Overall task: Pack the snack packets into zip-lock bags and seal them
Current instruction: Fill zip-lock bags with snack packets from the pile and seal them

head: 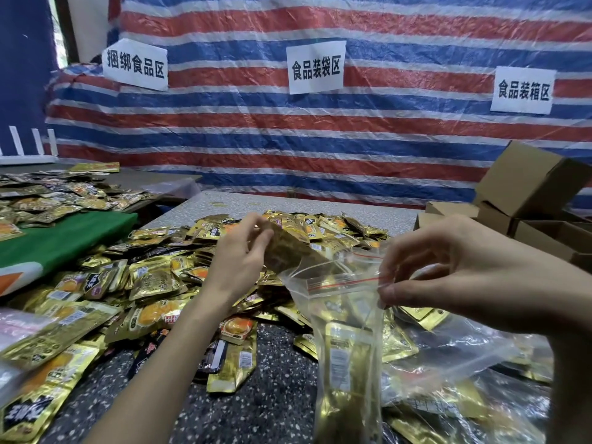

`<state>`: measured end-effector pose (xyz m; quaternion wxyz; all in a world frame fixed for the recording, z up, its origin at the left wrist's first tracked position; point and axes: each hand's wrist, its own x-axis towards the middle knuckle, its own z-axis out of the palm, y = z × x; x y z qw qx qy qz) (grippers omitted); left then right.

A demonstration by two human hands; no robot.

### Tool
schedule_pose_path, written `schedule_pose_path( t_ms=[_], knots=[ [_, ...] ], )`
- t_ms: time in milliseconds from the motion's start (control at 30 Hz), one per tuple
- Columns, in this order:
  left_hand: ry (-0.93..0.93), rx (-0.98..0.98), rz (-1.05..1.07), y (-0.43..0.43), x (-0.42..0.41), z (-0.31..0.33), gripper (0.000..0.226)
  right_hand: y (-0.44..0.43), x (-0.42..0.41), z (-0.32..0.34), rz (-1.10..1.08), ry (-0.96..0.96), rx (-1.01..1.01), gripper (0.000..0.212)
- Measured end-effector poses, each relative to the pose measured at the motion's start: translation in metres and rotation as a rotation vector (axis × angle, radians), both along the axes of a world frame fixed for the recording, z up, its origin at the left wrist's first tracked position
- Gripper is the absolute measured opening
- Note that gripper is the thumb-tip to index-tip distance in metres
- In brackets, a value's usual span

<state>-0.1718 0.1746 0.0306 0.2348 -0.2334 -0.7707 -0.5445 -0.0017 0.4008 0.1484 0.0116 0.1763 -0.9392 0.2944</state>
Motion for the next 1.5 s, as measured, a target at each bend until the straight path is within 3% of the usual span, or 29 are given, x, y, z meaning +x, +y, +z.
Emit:
schedule_pose_path(
  t_ms=[200,333,400,533,600,667,733,800,867,1000,1233,1367,1500],
  knots=[
    [-0.039,0.019,-0.013,-0.007,-0.001,0.004,0.012,0.002,-0.001,0.002,-0.007,0.009,0.018,0.009],
    [0.013,-0.177,-0.038,0.006,-0.003,-0.016,0.005,0.005,0.001,0.004,-0.009,-0.002,0.004,0.027],
    [-0.100,-0.339,-0.173,0.011,-0.004,-0.026,0.005,0.005,0.001,0.004,-0.002,-0.013,-0.002,0.034],
    [-0.450,-0.652,-0.406,0.010,-0.005,-0.038,0.051,0.008,0.000,0.003,0.009,-0.015,-0.012,0.034],
    [-0.364,-0.647,-0.229,0.012,-0.010,-0.047,0.046,0.008,0.000,0.003,0.007,-0.017,-0.013,0.034],
    [-0.108,-0.627,0.114,0.013,-0.017,-0.057,0.016,0.008,-0.001,0.003,0.005,-0.018,-0.011,0.034],
    [-0.028,-0.675,0.258,0.014,-0.021,-0.068,0.039,0.009,-0.002,0.002,0.007,-0.017,-0.003,0.027],
    [-0.073,-0.755,0.294,0.015,-0.023,-0.079,0.051,0.010,-0.003,0.002,0.008,-0.015,0.007,0.017],
    [-0.076,-0.703,0.335,0.016,-0.025,-0.086,0.046,0.011,-0.003,0.001,0.005,-0.012,0.008,0.014],
    [-0.095,-0.540,0.337,0.014,-0.021,-0.079,0.030,0.010,-0.002,0.000,0.008,-0.008,0.008,0.028],
    [-0.219,-0.148,0.136,0.007,-0.015,-0.022,0.014,0.009,-0.004,-0.001,0.026,-0.011,0.006,0.003],
    [-0.353,0.205,-0.048,-0.009,0.010,0.027,0.019,0.006,-0.003,-0.001,0.029,-0.016,-0.005,0.003],
    [-0.261,0.442,-0.167,-0.016,0.052,0.070,0.022,0.002,-0.004,0.000,0.032,-0.029,0.002,0.004]
  ],
)
